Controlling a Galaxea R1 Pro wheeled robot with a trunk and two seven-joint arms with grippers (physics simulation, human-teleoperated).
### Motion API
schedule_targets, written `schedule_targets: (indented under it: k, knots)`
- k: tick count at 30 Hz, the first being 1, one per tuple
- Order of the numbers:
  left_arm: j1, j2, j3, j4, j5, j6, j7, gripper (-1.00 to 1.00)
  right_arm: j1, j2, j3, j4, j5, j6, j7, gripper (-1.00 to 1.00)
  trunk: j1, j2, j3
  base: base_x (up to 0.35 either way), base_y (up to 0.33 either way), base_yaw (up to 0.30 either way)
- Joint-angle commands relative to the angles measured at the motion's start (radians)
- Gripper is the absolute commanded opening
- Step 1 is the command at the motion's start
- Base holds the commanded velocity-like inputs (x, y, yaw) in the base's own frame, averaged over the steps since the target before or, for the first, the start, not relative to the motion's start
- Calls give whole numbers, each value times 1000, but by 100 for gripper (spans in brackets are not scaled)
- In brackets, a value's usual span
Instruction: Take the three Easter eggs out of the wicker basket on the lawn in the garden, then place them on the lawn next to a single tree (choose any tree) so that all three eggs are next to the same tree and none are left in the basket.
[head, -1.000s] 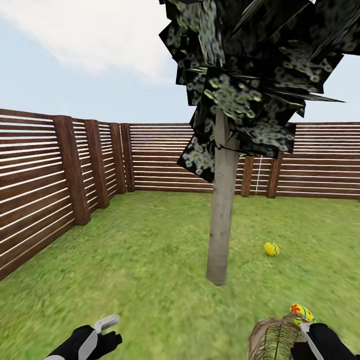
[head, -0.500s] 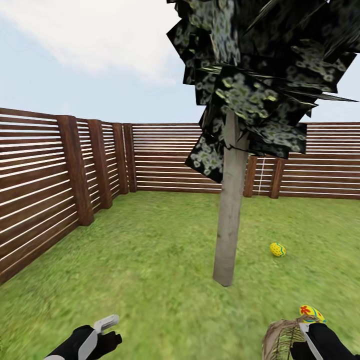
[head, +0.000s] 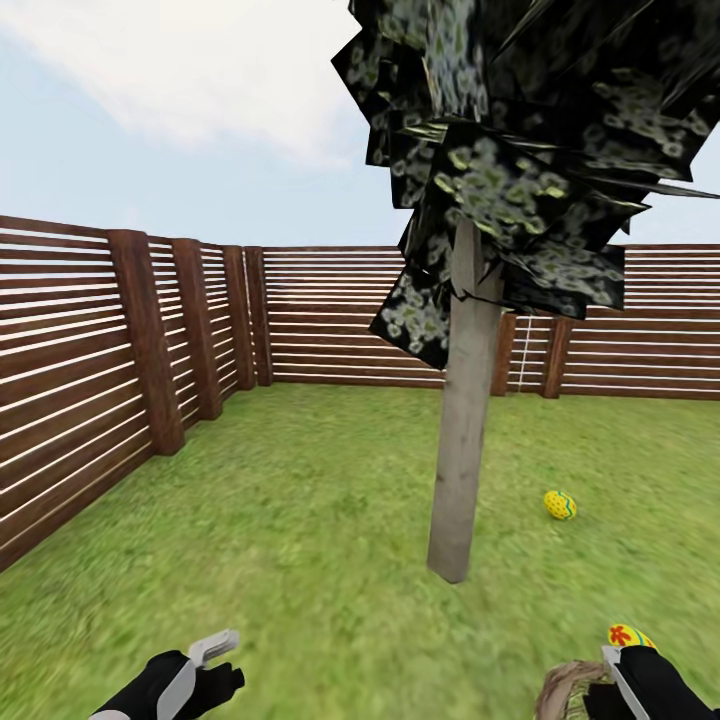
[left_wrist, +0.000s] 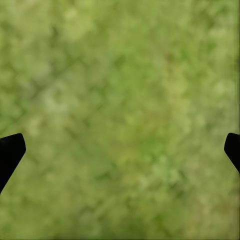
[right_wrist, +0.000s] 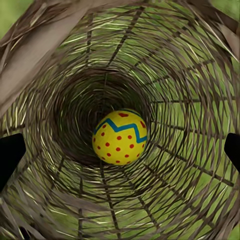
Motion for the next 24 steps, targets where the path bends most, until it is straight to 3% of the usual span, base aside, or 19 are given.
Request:
schedule_targets:
  k: [1, 13, 24]
  knots:
    - [0, 0, 3, -2, 7, 6, 1, 100, 0, 0, -2, -2, 5, 6, 4, 100, 0, -1, -1, 42, -5, 0]
    - [0, -1, 3, -2, 7, 7, 1, 100, 0, 0, -2, -4, 5, 8, 4, 100, 0, -1, -1, 5, -1, 0]
    - [0, 0, 3, -2, 7, 7, 1, 100, 0, 0, -2, -4, 5, 8, 4, 100, 42, -78, -36, 0, 0, 0]
